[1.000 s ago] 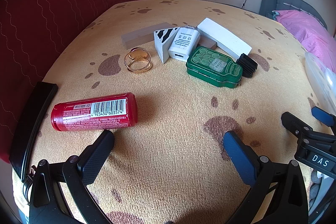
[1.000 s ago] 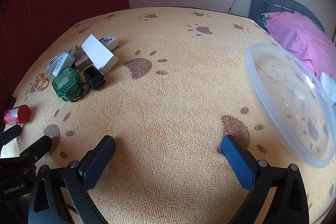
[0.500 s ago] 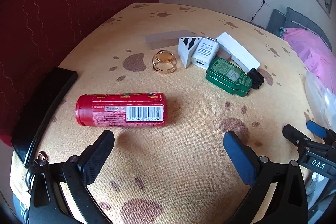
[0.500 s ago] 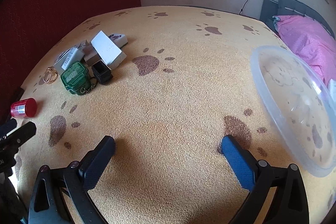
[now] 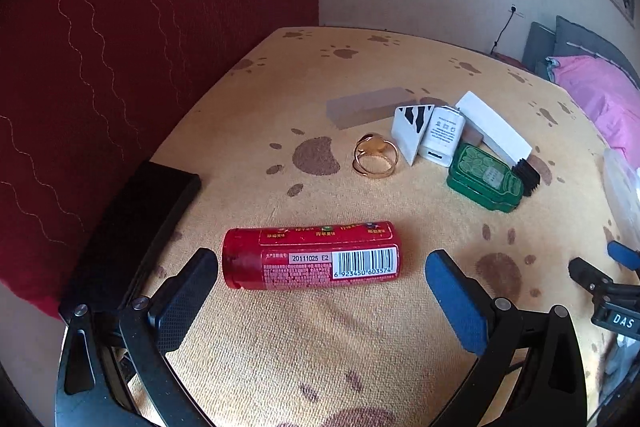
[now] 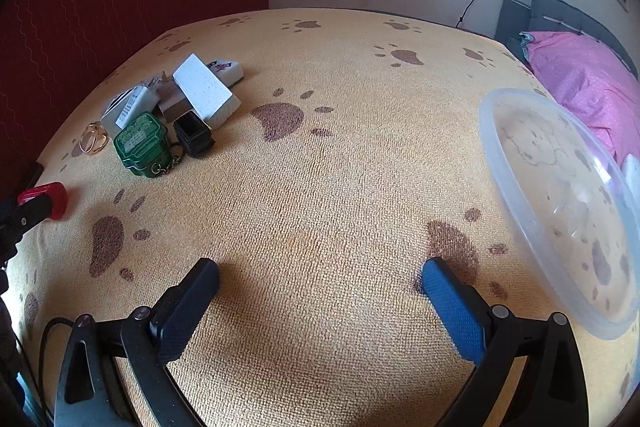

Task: Organize rigid objects
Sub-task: 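Grasp the red Skittles tube with the left gripper, then grasp the small black box with the right gripper while the left holds the red tube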

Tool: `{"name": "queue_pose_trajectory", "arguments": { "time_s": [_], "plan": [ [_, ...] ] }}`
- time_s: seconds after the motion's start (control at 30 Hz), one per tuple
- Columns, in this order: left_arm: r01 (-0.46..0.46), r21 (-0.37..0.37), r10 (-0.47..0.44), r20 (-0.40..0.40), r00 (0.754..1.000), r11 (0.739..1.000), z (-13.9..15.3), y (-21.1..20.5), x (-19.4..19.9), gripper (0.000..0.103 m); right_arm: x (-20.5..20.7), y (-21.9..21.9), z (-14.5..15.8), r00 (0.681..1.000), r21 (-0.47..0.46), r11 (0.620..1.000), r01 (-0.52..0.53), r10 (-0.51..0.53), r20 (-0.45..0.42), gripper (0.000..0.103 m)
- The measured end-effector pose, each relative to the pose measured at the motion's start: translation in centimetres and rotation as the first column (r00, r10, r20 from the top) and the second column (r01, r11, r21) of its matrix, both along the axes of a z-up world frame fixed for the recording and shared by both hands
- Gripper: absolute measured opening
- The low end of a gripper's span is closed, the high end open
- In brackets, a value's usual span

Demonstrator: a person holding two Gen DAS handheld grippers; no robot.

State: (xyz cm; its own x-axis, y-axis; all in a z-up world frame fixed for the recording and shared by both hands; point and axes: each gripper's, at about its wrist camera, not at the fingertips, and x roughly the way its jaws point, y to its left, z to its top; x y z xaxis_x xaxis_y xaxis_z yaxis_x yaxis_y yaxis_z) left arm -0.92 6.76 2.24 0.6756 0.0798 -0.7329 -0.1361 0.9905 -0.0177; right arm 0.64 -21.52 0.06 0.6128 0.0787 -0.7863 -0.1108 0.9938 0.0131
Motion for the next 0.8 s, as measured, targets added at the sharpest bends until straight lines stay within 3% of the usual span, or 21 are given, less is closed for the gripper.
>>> {"name": "queue_pose_trajectory", "arguments": {
  "time_s": [0.3,0.4,0.63,0.8],
  "plan": [
    [-0.061,-0.016,0.059,-0.058,0.997,0.998,-1.5,0.8,2.1,0.102,0.0,0.0,0.0,1.0,-0.001,1.0,0.0,0.0,-0.001,0.103],
    [-0.065,-0.031,0.063,-0.07,0.996,0.997,-1.8,1.2,2.3,0.093,0.1,0.1,0.0,1.0,-0.001,1.0,-0.003,0.003,-0.002,0.103],
    [-0.052,-0.039,0.051,-0.014,0.999,0.998,-1.3,1.1,1.3,0.093,0.1,0.1,0.0,1.0,0.001,1.0,-0.015,0.015,-0.013,0.103],
    [-0.028,-0.035,0.029,0.039,0.999,0.999,-0.6,0.4,0.4,0.093,0.2,0.7,1.1,0.996,0.14,0.988,-0.07,0.077,-0.04,0.103]
  ]
}}
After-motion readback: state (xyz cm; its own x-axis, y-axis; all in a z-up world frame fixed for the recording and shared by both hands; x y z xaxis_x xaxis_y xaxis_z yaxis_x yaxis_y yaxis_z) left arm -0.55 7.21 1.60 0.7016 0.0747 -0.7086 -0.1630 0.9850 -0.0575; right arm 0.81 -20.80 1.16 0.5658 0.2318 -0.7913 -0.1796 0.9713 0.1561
